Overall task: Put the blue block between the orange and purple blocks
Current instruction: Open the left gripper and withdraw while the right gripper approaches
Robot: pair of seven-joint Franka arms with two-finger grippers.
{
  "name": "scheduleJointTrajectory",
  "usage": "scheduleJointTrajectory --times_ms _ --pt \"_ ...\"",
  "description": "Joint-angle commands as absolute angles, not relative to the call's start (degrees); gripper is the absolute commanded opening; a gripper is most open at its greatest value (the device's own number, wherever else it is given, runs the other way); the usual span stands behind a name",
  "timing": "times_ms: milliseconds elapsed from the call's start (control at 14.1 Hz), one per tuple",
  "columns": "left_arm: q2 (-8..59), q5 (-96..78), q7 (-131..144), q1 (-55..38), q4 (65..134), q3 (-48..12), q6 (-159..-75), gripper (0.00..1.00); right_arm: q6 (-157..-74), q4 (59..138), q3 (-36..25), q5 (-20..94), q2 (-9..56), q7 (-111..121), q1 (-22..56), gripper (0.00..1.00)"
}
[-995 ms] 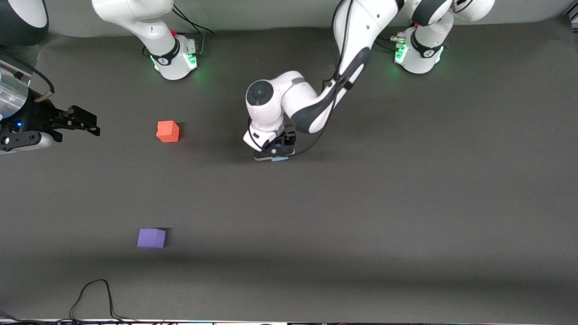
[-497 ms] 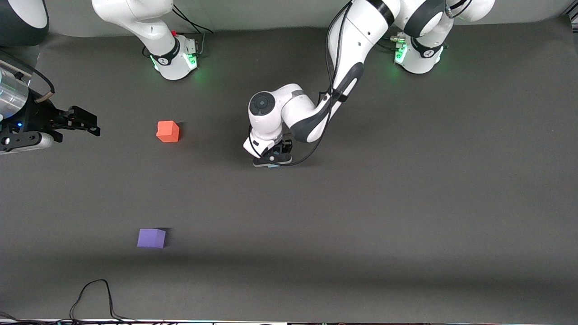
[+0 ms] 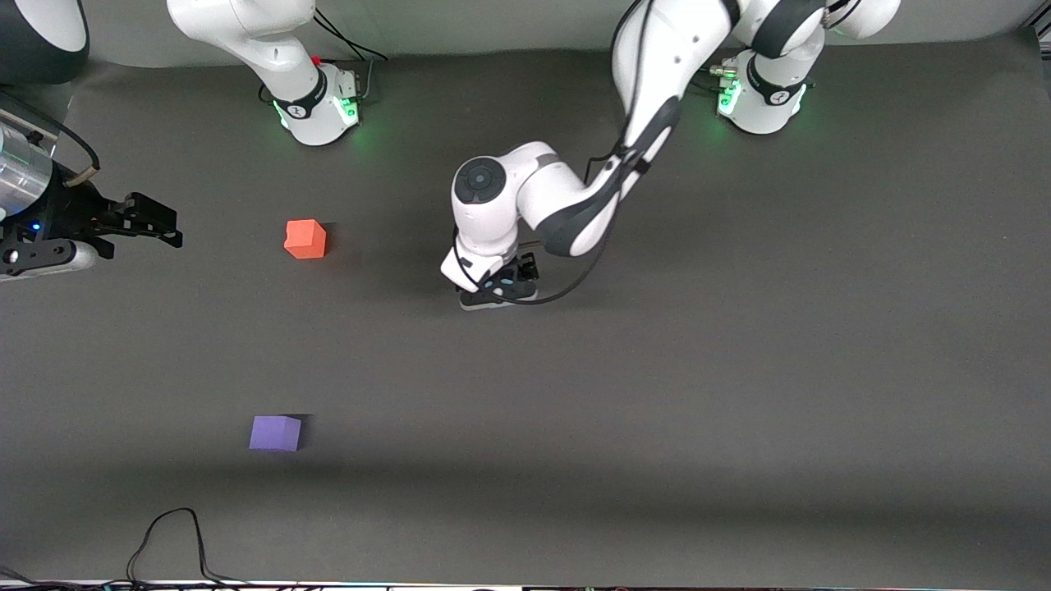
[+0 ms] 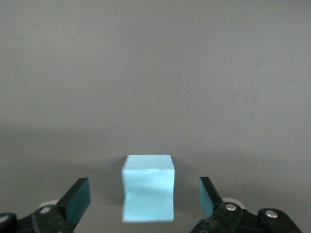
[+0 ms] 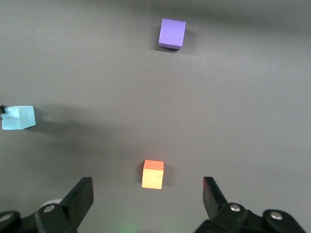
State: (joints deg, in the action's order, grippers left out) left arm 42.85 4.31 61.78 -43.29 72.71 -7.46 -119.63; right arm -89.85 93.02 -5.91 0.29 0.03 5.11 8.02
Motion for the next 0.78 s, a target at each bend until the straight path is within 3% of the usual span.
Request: scheduleJointTrajectory --times_ms 0,355,711 --pt "31.58 -4.44 49.62 -31.51 75.41 -10.20 -109.20 1.00 -89.12 92.37 -5.98 1.31 0.26 5.89 8.53 1.00" --pt "24.44 -6.24 27.38 -11.38 76.46 -9.67 -92.31 1.00 -89.03 92.02 -5.45 6.67 0.35 0.29 13.69 1.00" --pt "17.94 -0.71 4.97 5.68 78.92 -9.58 -89.83 1.00 -89.56 84.04 -5.45 7.56 6.92 -24.22 31.95 1.00"
